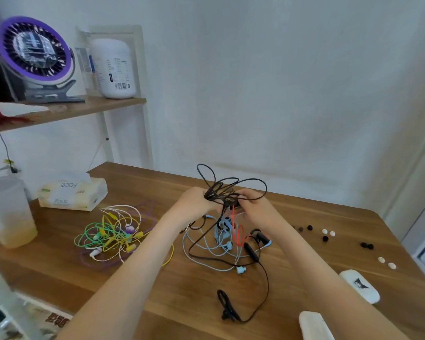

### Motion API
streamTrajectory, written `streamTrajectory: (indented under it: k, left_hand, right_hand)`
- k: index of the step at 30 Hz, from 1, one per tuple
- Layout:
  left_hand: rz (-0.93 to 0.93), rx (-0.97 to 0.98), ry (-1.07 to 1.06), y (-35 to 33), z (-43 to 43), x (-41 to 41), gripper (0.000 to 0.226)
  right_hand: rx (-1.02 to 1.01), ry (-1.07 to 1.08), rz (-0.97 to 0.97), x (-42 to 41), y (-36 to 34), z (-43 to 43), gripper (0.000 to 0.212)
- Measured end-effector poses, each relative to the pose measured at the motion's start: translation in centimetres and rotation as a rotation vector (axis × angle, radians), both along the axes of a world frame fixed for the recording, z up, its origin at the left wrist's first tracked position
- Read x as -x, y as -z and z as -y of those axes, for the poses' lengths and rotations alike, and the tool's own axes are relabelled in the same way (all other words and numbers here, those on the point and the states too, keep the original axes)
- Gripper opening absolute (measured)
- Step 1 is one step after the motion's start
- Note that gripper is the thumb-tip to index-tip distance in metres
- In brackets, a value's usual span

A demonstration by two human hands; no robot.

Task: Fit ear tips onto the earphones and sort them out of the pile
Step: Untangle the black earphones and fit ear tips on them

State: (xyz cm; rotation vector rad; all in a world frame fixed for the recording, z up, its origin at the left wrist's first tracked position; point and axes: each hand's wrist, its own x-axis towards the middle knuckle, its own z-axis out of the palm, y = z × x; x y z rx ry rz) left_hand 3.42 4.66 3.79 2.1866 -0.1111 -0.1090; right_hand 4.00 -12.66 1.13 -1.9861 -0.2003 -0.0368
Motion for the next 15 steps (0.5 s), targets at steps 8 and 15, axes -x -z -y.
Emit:
streamTrajectory:
  k: [8,15]
  left_hand:
    - [-0.107,0.248,-0.040,-1.1,0.5,0.6,0.020]
    - [-0.067,0.229,-0.062,-0.5,0.9,0.3,0.024]
  right_hand:
    - [0.108,0.100,0.028,0.0,-0.2,0.7,0.019]
    - [0.037,0.009,-0.048,0.0,-0.4,1.1,0.021]
